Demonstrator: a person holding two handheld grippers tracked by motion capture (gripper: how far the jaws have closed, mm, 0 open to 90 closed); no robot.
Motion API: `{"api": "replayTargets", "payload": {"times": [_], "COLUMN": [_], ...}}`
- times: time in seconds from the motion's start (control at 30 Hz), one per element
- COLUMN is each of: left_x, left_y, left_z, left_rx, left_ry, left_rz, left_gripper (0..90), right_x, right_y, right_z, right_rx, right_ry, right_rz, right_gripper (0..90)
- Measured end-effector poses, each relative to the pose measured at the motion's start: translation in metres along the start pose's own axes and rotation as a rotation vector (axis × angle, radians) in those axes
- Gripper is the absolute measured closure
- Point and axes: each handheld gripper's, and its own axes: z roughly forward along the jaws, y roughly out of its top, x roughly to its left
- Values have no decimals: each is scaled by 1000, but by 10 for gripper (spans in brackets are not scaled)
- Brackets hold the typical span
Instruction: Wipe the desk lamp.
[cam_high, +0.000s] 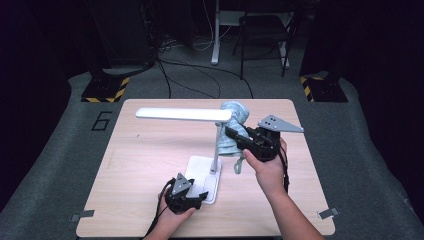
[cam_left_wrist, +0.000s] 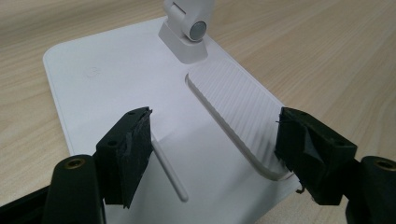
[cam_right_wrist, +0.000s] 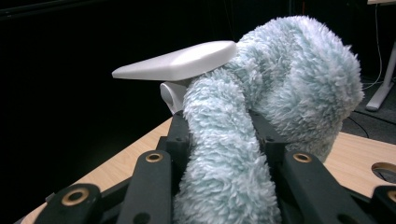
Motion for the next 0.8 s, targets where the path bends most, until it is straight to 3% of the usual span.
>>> {"api": "replayTargets", "payload": {"times": [0.17,0.33,0.47,0.8], "left_x": [1,0,0,1], "left_y": [0,0,0,1], "left_z": [-1,0,0,0], "left_rx": [8,-1,0,10], "left_ry": [-9,-2,-2,-4], "left_rz": [0,0,1,3], "left_gripper": [271,271,271,272], "right_x": [1,9,12,8], "right_y": [-3,-7,-10,-31], "right_z": [1,4,7,17], "right_rx": [-8,6,23,91], "right_ry": [-7,-45,-61,-71], "right_rz": [-1,-72,-102,-91], "right_gripper": [659,658,658,657]}}
